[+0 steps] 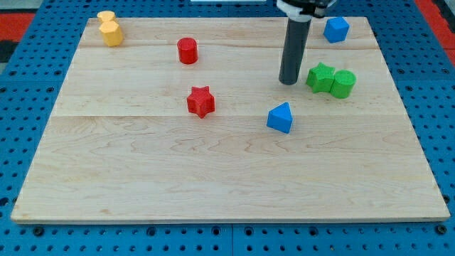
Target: Move blue triangle closer to the blue cube
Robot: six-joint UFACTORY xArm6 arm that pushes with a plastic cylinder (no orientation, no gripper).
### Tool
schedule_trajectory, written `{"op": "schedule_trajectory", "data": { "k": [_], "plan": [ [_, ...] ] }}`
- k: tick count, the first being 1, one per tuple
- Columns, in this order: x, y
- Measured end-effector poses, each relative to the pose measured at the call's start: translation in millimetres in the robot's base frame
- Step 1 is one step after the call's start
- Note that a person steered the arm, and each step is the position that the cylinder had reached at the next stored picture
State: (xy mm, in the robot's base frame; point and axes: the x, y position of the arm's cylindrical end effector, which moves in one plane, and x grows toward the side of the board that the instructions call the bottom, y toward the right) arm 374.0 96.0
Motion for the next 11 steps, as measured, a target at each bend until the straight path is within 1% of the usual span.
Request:
{"op": "schedule_trajectory", "data": {
  "k": [2, 4, 5, 6, 7, 8, 11],
  "plan": [
    [37, -57],
    [88, -81],
    [104, -73],
    [110, -42],
    [109, -21],
    [99, -19],
    [41, -19]
  ]
}}
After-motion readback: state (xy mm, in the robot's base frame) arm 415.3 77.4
